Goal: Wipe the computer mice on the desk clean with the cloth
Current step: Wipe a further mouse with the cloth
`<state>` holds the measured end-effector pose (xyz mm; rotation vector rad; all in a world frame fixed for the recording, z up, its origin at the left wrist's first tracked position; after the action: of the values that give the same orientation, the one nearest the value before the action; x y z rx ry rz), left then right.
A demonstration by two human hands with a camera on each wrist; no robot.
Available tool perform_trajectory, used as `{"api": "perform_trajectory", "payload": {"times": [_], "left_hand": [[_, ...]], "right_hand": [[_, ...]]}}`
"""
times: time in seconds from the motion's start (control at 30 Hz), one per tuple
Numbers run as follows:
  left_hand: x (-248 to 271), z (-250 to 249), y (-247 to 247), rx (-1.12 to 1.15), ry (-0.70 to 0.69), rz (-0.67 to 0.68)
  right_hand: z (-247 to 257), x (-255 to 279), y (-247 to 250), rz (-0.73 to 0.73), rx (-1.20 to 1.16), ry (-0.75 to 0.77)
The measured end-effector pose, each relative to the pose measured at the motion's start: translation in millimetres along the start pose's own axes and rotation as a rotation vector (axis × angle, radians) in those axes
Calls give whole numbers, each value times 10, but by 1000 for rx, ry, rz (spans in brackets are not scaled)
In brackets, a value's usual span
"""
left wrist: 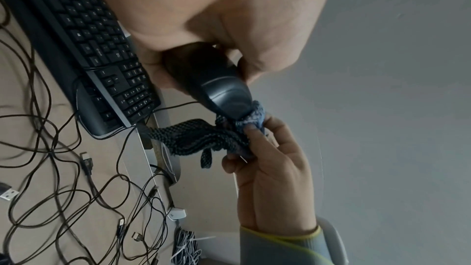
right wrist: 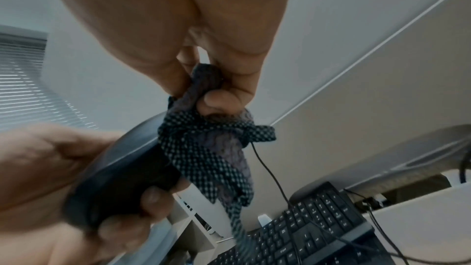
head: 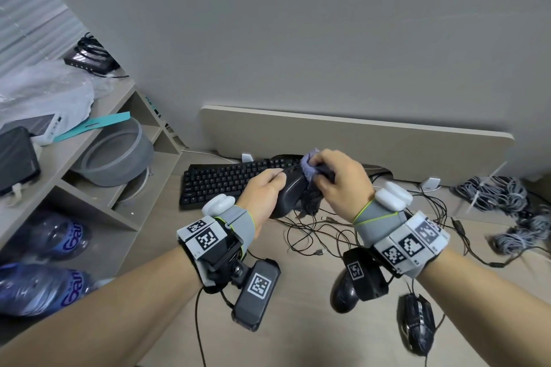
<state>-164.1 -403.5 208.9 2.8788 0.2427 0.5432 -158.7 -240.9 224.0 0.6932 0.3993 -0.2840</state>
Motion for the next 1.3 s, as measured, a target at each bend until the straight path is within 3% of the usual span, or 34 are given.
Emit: {"api": "perform_trajectory", "payload": {"times": [0.1, 0.23, 0.37, 0.5, 0.63, 0.73, 0.9, 1.0, 1.1, 1.2, 1.3], "left_hand": [[5, -14, 12, -86, -144, -12], [9, -4, 13, -198, -225, -9], [-15, 3, 24, -285, -321, -20], [35, -8, 35, -306, -342, 23], [47, 21, 63, -360, -423, 30], [84, 31, 72, -352, -439, 47], [66, 66, 68, -331, -460, 49], [25, 80, 104, -283, -391, 8], [-68, 63, 87, -70, -143, -33], [-29, -26, 18, 236, 174, 33], [36, -80, -67, 190, 216, 160]], "right_hand": [[112, 121, 2, 88, 15, 117], [16, 15, 22, 37, 109, 47], [129, 108, -2, 148, 126, 134], [37, -3, 22, 126, 180, 42], [100, 85, -5, 234, 176, 144], [12, 3, 17, 168, 199, 28], [112, 117, -15, 240, 170, 127], [-149, -11, 18, 115, 168, -61], [-200, 22, 35, 40, 24, -159], [-123, 71, -15, 17, -123, -164], [-53, 67, -44, 41, -266, -243]]}}
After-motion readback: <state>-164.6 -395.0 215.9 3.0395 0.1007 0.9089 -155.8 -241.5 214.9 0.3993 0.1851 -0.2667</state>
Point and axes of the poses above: each hand's wrist, its own x-axis away from the middle knuckle, its own y-axis out of the back of the hand, z = x × y, the point moved 1 cm from there along -x, towards the middle knuckle, and after that the axes turned 15 degrees about -z, right-handed, at the moved point
